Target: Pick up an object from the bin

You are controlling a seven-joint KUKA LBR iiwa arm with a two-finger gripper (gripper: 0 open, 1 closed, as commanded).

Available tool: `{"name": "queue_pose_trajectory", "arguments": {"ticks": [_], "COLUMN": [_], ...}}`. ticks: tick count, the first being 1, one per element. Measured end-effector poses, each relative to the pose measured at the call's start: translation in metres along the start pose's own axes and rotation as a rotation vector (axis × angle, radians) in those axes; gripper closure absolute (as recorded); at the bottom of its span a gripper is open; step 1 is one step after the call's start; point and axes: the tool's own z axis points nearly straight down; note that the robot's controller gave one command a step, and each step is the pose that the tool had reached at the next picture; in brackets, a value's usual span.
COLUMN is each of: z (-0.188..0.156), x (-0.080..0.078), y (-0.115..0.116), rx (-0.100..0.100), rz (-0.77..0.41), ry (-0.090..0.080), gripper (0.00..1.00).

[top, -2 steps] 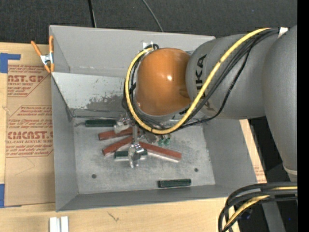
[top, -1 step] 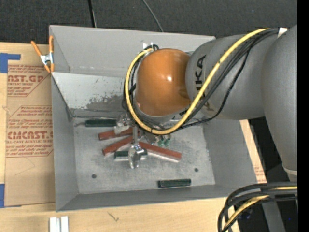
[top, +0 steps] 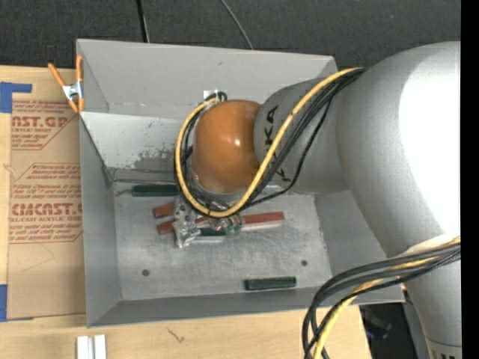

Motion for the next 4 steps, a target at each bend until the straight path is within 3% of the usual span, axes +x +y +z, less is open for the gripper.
{"name": "queue_pose_trajectory", "arguments": {"ticks": [2, 3, 4], "z": [-0.001, -0.048, -0.092], "x": [0.001, 0.013, 0.009], "y": [0.0, 0.007, 0.005], "rx": [0.0, 0.002, 0.002], "rz": [0.0, 0.01, -0.008], "ry": [0.001, 0.019, 0.025], "gripper": [1.0, 1.0, 1.0]}}
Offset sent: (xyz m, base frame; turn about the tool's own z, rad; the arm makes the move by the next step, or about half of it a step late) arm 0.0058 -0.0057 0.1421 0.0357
